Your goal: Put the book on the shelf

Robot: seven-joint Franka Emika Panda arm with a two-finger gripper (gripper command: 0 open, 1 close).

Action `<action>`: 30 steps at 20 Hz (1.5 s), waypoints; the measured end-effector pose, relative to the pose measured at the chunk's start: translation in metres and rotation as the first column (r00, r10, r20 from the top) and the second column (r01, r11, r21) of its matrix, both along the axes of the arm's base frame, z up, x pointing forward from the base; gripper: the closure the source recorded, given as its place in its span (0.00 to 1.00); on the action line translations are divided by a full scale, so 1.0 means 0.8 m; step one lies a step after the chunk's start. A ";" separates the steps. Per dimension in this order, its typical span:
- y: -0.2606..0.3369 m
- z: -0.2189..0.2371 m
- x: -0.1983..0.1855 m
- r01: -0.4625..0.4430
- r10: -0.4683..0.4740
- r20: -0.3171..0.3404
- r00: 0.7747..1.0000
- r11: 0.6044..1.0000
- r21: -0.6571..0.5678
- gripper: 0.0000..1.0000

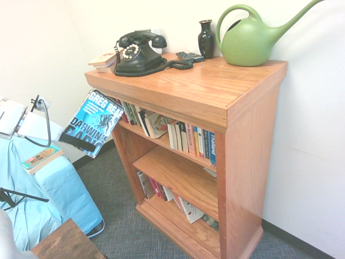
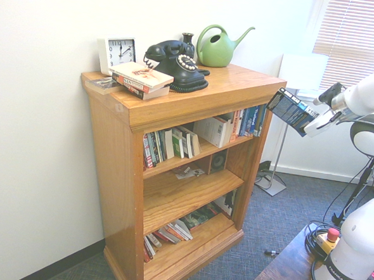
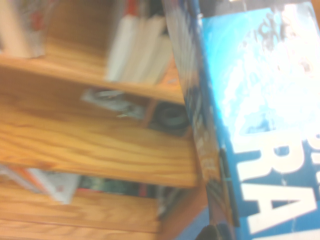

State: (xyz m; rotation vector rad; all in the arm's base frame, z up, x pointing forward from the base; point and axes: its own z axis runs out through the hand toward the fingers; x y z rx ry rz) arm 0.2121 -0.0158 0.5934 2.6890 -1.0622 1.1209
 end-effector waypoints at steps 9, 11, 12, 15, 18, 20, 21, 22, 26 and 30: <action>0.016 -0.068 0.100 -0.041 0.056 -0.094 0.994 0.987 0.153 1.00; 0.014 -0.090 0.125 -0.044 0.064 -0.111 0.992 0.984 0.171 1.00; 0.013 -0.101 0.137 -0.047 0.069 -0.119 0.990 0.983 0.176 1.00; 0.016 -0.119 0.169 -0.062 0.088 -0.130 0.988 0.980 0.189 1.00; 0.023 -0.134 0.189 -0.079 0.109 -0.141 0.984 0.975 0.208 1.00; 0.025 -0.144 0.201 -0.087 0.118 -0.137 0.983 0.973 0.214 1.00; 0.026 -0.148 0.208 -0.091 0.122 -0.133 0.984 0.972 0.215 1.00; 0.027 -0.150 0.215 -0.096 0.125 -0.128 0.984 0.972 0.216 1.00; 0.032 -0.163 0.246 -0.105 0.134 -0.119 0.984 0.969 0.224 1.00; 0.034 -0.178 0.274 -0.106 0.133 -0.104 0.986 0.966 0.238 1.00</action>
